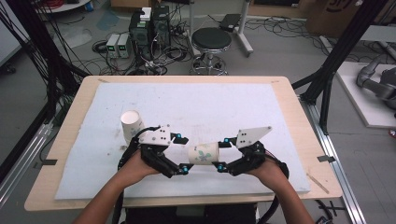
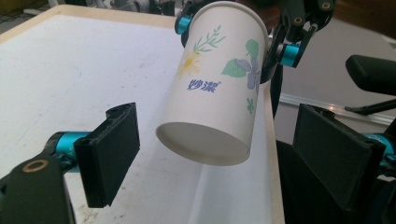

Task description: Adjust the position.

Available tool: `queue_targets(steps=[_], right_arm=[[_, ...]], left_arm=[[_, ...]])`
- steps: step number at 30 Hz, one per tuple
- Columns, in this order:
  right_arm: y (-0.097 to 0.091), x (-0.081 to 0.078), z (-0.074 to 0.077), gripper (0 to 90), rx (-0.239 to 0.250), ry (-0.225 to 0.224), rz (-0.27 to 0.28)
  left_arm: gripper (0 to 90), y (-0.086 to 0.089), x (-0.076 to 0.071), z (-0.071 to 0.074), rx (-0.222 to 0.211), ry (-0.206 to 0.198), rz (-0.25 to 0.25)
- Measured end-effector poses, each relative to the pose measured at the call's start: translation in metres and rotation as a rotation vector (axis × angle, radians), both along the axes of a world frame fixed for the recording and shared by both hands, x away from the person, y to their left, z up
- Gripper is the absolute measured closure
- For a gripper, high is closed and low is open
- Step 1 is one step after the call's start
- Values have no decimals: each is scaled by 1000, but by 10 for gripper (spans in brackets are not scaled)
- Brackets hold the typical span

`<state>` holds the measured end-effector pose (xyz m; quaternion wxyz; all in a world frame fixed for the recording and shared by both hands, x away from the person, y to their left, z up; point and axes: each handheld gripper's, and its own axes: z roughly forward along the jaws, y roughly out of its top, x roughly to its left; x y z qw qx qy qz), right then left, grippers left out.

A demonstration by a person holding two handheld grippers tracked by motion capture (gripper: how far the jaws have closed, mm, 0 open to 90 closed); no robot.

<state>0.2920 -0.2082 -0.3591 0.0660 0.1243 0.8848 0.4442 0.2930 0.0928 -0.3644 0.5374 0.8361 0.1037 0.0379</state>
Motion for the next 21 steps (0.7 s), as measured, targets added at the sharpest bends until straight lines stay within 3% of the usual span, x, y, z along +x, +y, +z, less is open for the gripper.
queue_targets(steps=[11,19,21], right_arm=[[21,5,12,321,-152,-25,42],[29,6,17,321,-214,-42,65],[33,7,19,321,-248,-50,70]], left_arm=[[150,-4,1,-2,85,-13,0],[151,-8,4,0,138,-17,-6],[153,-9,5,0,158,-21,-11]])
